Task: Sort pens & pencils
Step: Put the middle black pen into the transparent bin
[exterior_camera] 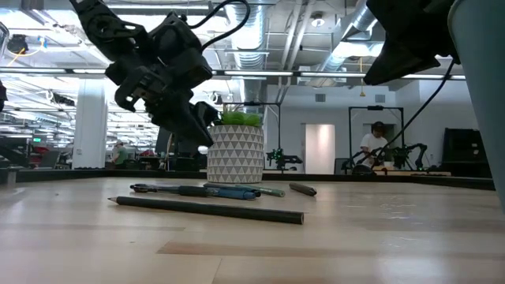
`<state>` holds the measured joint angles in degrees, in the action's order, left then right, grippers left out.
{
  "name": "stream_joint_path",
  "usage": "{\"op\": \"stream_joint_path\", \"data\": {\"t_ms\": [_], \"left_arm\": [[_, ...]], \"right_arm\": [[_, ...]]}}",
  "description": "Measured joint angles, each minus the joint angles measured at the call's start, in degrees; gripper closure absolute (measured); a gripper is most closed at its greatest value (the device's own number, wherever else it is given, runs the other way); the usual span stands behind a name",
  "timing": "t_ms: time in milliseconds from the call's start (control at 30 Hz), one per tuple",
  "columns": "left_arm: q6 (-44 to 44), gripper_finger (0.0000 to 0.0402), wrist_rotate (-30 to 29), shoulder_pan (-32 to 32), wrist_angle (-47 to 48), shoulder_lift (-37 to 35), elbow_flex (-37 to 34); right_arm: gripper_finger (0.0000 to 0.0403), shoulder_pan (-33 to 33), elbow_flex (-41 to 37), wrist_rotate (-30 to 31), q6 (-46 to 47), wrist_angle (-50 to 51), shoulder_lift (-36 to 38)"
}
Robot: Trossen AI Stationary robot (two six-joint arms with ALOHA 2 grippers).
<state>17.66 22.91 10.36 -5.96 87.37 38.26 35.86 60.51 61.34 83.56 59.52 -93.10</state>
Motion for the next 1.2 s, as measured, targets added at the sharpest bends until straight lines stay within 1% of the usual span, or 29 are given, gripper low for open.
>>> {"op": "stream_joint_path", "data": {"t_ms": [100,233,433,567,767,867,967,1033,1200], "left_arm": [[-1.82,0.0347,-0.03,0.62,-1.03,0.00,0.00],[-0.25,0.0347,-0.35,1.04,-1.66,0.00,0.00],[-0.25,0.0343,-1.09,1.00,-2.33,0.00,-0.01],[-0.31,0.0333,-0.99,1.00,-2.31,0.00,-0.02],[-0.94,0.0311,0.71,1.00,-2.33,0.00,-0.02],[0.23,0.0304,0.83,1.00,-2.46,0.22,-0.04],[0.48,0.0303,2.59,1.15,-5.03,2.75,-0.08],[0.29,0.0303,4.14,1.16,-7.11,5.84,0.38],[4.77,0.0303,6.45,1.15,-2.99,12.25,4.69]], "right_arm": [[0.0316,0.00,0.00,0.00,-0.02,0.08,0.00],[0.0316,-0.20,0.00,0.01,-1.46,-0.01,0.00],[0.0316,-0.85,0.00,0.02,-1.50,-0.40,0.00],[0.0316,-1.11,0.00,0.02,-1.50,-0.40,0.00],[0.0316,-1.11,0.00,0.02,-1.52,-0.40,0.00],[0.0316,-1.11,0.00,0.02,-1.54,-0.38,0.00],[0.0316,-1.11,0.00,0.02,-1.56,-0.23,0.00],[0.0316,-1.11,0.00,0.02,-1.60,-0.15,0.02],[0.0316,-1.11,0.00,0.01,-1.67,0.06,0.02]]}}
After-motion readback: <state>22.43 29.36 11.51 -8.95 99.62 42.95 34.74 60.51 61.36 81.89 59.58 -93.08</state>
